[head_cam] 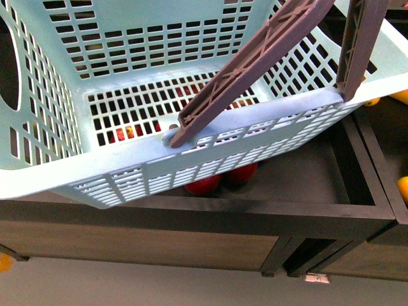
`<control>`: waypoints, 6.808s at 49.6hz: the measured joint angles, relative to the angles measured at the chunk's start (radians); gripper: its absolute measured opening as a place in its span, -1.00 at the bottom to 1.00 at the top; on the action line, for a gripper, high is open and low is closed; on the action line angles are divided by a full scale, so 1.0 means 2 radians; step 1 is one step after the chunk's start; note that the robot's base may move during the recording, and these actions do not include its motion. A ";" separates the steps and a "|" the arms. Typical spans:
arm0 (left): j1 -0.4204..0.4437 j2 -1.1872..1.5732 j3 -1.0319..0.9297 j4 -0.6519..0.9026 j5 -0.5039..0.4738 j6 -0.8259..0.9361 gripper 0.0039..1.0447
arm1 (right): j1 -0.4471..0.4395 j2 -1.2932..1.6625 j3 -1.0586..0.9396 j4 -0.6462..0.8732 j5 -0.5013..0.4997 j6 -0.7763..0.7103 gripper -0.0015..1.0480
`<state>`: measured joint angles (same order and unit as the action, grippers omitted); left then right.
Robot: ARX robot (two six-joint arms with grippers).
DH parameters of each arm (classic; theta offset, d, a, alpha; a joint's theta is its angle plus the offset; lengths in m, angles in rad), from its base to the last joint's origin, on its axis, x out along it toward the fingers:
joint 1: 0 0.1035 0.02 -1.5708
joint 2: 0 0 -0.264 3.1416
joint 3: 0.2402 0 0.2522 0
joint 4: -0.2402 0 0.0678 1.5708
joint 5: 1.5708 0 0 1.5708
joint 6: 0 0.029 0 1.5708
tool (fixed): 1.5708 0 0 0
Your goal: Pick mango and avocado into basket
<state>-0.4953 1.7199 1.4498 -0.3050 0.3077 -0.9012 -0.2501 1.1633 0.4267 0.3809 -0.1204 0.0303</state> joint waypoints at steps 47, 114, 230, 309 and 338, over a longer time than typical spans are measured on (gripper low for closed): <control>0.000 0.000 0.000 0.000 0.000 0.001 -0.66 | -0.077 0.601 0.401 -0.071 0.091 -0.068 0.83; 0.000 0.000 0.000 0.000 0.000 0.001 -0.66 | -0.068 0.779 0.624 -0.157 0.091 -0.013 0.71; 0.000 0.000 0.000 0.000 0.000 0.002 -0.66 | 0.266 0.229 0.237 0.051 -0.035 -0.109 0.24; 0.000 0.001 -0.002 0.000 -0.002 0.007 -0.66 | 0.126 -0.072 -0.122 0.223 0.060 -0.014 -0.96; 0.000 0.001 -0.003 0.000 -0.001 0.007 -0.66 | 0.126 -0.233 -0.204 0.144 0.061 -0.014 -0.95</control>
<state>-0.4953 1.7210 1.4445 -0.3058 0.3061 -0.8871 0.0013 0.6971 0.0181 0.6689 0.0010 0.0029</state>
